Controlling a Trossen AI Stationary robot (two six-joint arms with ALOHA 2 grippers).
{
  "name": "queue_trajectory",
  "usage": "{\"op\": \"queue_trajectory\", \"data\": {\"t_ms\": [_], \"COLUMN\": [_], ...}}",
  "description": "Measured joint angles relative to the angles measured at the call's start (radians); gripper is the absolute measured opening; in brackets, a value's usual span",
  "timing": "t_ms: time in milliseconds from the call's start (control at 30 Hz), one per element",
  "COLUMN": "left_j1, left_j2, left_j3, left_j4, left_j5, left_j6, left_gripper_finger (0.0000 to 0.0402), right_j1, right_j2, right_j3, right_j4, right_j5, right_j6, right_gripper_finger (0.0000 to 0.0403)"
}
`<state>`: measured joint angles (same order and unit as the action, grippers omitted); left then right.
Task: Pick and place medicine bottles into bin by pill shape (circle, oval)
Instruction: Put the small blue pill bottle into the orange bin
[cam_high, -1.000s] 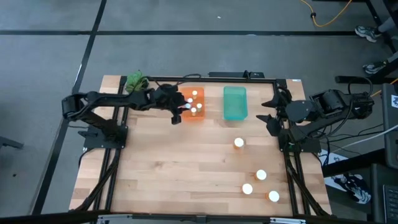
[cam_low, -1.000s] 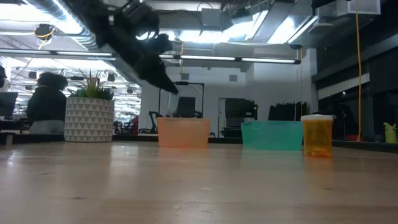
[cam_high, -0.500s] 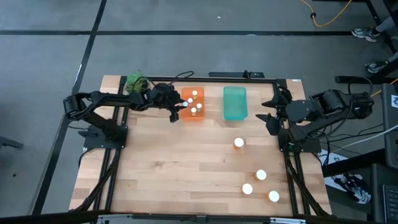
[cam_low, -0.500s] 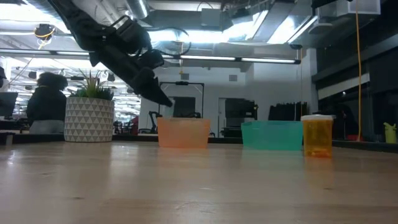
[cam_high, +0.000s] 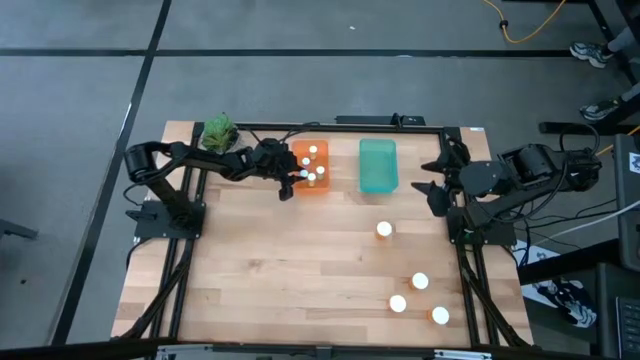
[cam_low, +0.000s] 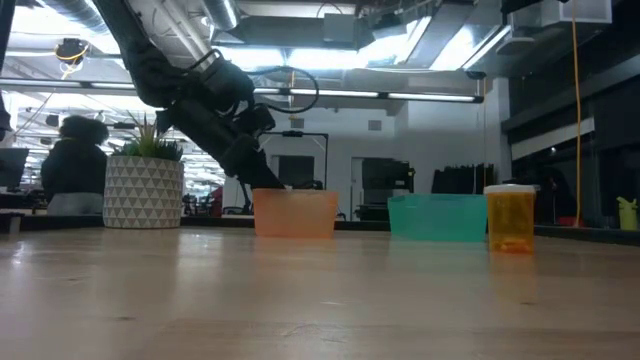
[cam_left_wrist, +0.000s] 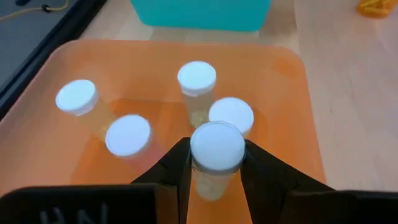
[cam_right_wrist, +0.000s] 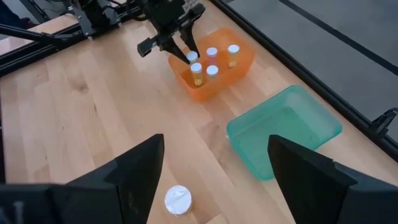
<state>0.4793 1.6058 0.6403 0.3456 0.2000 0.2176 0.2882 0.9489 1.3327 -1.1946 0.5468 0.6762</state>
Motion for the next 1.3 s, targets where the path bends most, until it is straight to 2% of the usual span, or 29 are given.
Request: {"op": "queue_trajectory", "data": {"t_ms": [500, 867, 1300], "left_j1": [0.0, -0.001, 0.0], "left_j2": [0.005, 0.005, 0.005], "left_j3": [0.003, 0.004, 0.021], "left_j4": [-0.015, -0.022, -0.026], "left_j5": [-0.014, -0.015, -0.015], "left_j6": [-0.006, -0.026, -0.025], "left_gripper_finger": [0.0102, 0.013, 0.0133], "right_j1": [0.0, 0.0, 0.0], "right_j2": [0.0, 0.0, 0.0], "right_j3": [0.0, 0.0, 0.0], "right_j4": [-0.003, -0.005, -0.005], "right_j5": [0.01, 0.01, 0.002], "right_j6": [-0.002, -0.003, 0.0], "right_gripper_finger": [0.0289, 0.0289, 0.0289]}}
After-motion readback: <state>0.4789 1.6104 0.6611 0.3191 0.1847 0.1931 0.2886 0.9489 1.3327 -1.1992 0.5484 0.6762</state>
